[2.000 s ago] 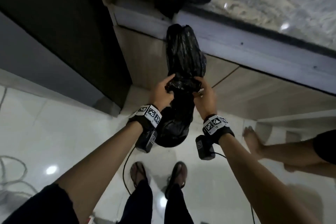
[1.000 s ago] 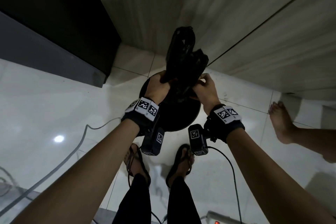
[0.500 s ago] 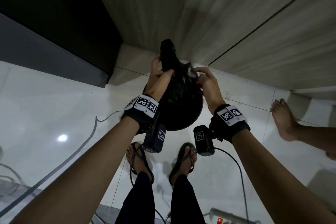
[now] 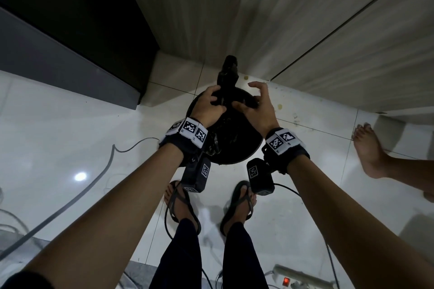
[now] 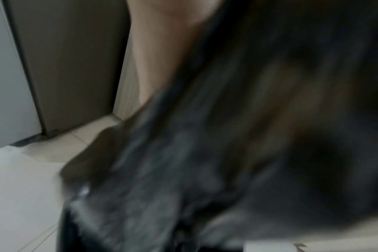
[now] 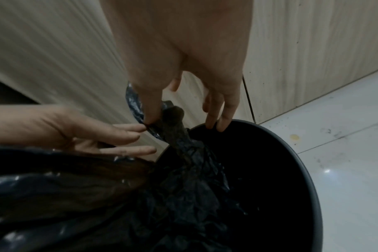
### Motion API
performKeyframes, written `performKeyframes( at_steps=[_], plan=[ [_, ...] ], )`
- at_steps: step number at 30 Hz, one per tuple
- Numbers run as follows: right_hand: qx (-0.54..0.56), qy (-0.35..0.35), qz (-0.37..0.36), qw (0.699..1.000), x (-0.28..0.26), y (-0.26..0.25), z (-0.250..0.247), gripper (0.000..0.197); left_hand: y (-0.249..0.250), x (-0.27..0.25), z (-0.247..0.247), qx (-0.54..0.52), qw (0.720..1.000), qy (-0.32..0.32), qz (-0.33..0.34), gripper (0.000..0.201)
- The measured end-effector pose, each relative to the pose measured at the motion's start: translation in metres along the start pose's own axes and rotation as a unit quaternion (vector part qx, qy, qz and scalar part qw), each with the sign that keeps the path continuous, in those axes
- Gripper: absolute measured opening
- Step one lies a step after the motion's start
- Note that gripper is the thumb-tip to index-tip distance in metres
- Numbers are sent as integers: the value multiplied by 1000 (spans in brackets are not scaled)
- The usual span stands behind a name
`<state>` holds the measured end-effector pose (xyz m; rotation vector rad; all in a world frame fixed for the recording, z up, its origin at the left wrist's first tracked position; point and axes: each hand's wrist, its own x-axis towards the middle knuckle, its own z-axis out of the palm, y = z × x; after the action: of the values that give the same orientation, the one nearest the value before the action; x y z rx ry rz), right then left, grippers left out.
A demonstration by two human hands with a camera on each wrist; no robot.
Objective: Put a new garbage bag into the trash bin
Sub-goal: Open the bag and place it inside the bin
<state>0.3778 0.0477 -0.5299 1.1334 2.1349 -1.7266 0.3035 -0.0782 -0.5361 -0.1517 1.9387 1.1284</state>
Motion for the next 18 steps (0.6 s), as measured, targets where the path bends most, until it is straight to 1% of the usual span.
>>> performKeyframes(
  at_steps=[2, 3, 4, 6, 7, 8, 10, 13, 16, 18],
  plan=[
    [-37, 1, 6, 999, 6, 7, 7, 57, -7, 3, 2, 13, 1000, -22, -17, 65],
    [-63, 5, 7, 998, 8, 11, 11, 57, -10, 5, 3, 18, 999, -23, -23, 62],
    [-90, 13, 4, 996, 10, 15, 14, 55, -13, 8, 4, 23, 999, -14, -25, 56],
    [-126, 29, -6, 992, 15, 22, 18, 49, -18, 12, 8, 28, 999, 19, -20, 37],
    [-135, 33, -8, 990, 17, 24, 19, 45, -20, 15, 10, 31, 999, 33, -17, 31],
    [-138, 36, -8, 990, 19, 27, 20, 43, -22, 16, 11, 36, 998, 43, -12, 29],
    [-127, 38, -13, 991, 21, 29, 19, 39, -22, 17, 14, 45, 997, 56, 1, 35],
    [-66, 38, -38, 996, 23, 25, 14, 32, -19, 19, 15, 26, 996, 81, 26, 55],
    [-21, 24, -58, 998, 23, 7, 5, 25, -7, 18, 14, 0, 992, 113, 49, 66],
    [-10, 13, -66, 998, 21, -5, -4, 25, 2, 19, 11, -14, 993, 112, 44, 73]
  ],
)
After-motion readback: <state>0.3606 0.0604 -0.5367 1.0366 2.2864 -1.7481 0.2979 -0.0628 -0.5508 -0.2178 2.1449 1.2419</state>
